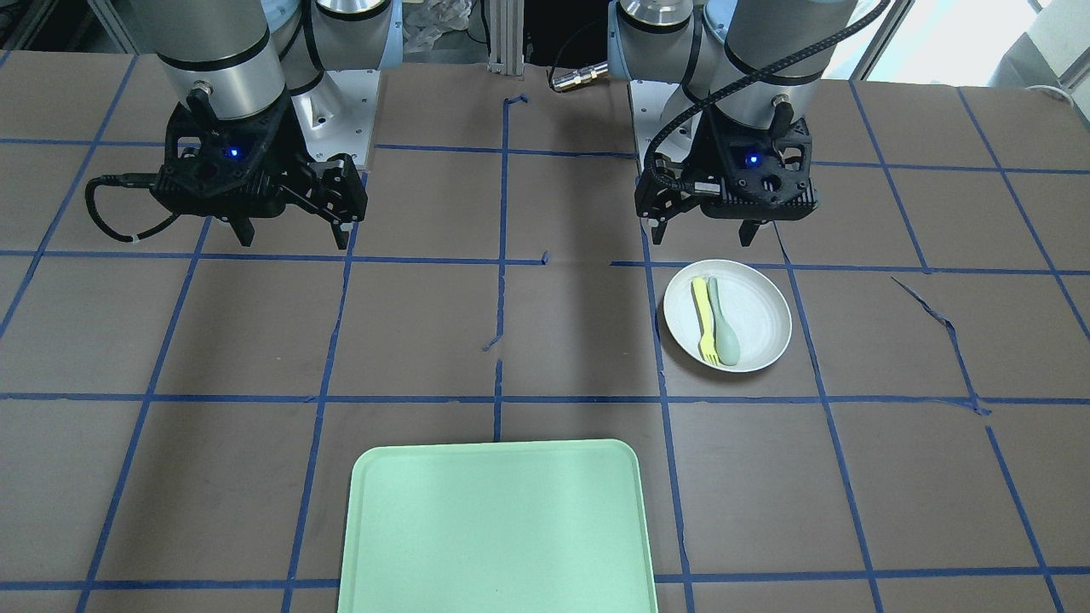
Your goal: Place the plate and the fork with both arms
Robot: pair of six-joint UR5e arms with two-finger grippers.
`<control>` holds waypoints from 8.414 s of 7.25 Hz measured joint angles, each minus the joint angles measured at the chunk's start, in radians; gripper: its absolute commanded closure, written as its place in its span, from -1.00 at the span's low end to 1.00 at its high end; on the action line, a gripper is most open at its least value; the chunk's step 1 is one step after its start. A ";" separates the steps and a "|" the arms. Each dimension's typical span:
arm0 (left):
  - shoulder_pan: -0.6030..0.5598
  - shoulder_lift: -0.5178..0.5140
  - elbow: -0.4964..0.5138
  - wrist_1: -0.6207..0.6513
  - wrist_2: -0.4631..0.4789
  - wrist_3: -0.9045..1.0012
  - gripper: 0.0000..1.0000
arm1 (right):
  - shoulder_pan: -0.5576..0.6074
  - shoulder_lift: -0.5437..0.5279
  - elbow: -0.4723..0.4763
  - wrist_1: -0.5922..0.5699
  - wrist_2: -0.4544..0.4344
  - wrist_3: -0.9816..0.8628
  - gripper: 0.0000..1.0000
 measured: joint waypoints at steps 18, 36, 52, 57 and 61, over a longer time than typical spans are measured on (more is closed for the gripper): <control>0.360 -0.090 -0.457 0.485 0.023 0.323 -0.66 | 0.000 0.002 0.006 -0.002 -0.001 0.000 -1.00; 0.211 -0.521 0.104 0.351 -0.399 0.266 1.00 | -0.001 0.005 0.017 -0.011 -0.001 0.000 -1.00; 0.033 -0.180 0.039 0.198 -0.099 0.011 -1.00 | 0.001 0.002 0.018 -0.005 -0.001 0.000 -1.00; 0.017 0.019 -0.023 0.029 -0.093 -0.033 -1.00 | 0.002 0.007 0.019 -0.018 -0.011 0.004 -1.00; 0.017 0.024 -0.023 0.031 -0.092 -0.037 -1.00 | 0.084 0.229 -0.065 -0.180 0.000 0.076 -1.00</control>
